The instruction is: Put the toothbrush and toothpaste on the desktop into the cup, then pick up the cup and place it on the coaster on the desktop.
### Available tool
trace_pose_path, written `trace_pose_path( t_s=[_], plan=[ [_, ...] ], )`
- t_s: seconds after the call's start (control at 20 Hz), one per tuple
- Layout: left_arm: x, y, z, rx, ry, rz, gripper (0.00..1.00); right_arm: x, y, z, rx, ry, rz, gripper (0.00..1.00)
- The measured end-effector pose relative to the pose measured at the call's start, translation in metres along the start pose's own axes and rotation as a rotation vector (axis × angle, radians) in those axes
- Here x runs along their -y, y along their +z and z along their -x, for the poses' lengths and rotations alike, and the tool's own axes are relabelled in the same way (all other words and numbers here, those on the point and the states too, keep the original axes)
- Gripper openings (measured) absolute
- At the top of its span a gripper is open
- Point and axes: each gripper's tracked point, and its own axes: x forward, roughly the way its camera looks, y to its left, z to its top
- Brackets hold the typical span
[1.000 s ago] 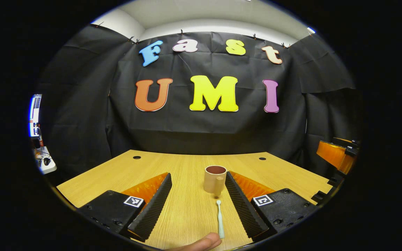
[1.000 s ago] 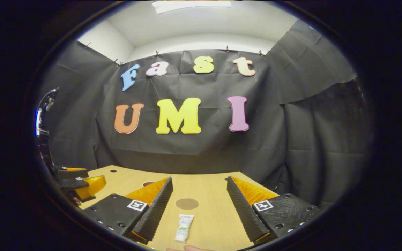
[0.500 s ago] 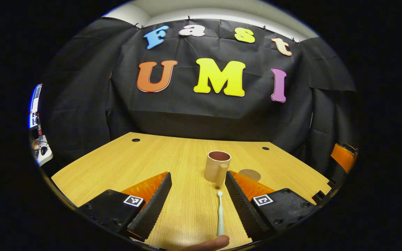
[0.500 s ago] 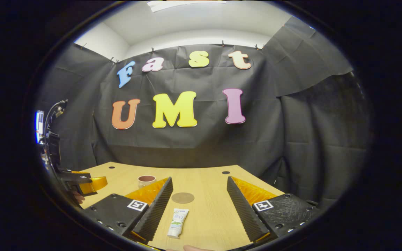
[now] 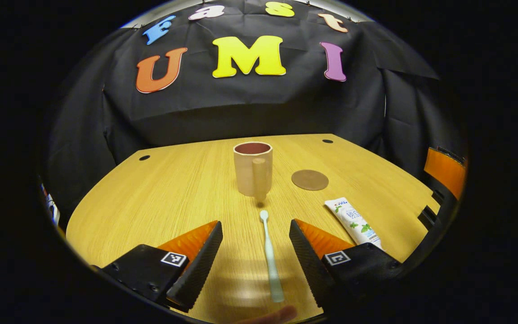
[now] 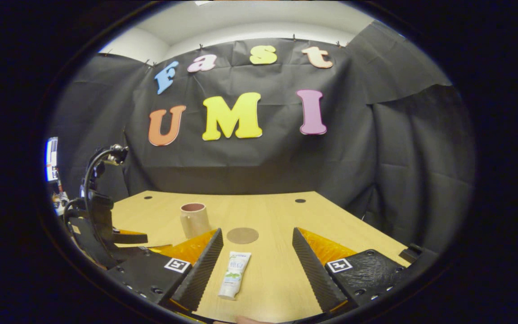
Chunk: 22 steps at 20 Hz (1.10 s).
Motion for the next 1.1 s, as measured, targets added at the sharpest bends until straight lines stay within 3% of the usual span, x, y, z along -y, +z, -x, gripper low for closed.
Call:
trace_pose_path(
  t_s=[0.3,0.65,0.8,1.1],
  plan=[
    [0.007,-0.028,-0.017,-0.087,-0.042,0.062,0.82,-0.023,-0.041,-0.025,-0.141,0.032,0.008,0.94],
    [0.000,-0.044,-0.022,-0.146,-0.068,0.113,0.28,-0.025,-0.042,-0.034,-0.159,0.013,0.016,0.94],
    [-0.003,-0.040,-0.020,-0.136,-0.077,0.134,0.13,-0.032,-0.051,-0.036,-0.190,0.029,0.012,0.94],
    [-0.023,-0.011,0.000,0.011,-0.050,0.184,0.10,-0.043,-0.073,-0.042,-0.261,0.043,0.023,0.94]
  ],
)
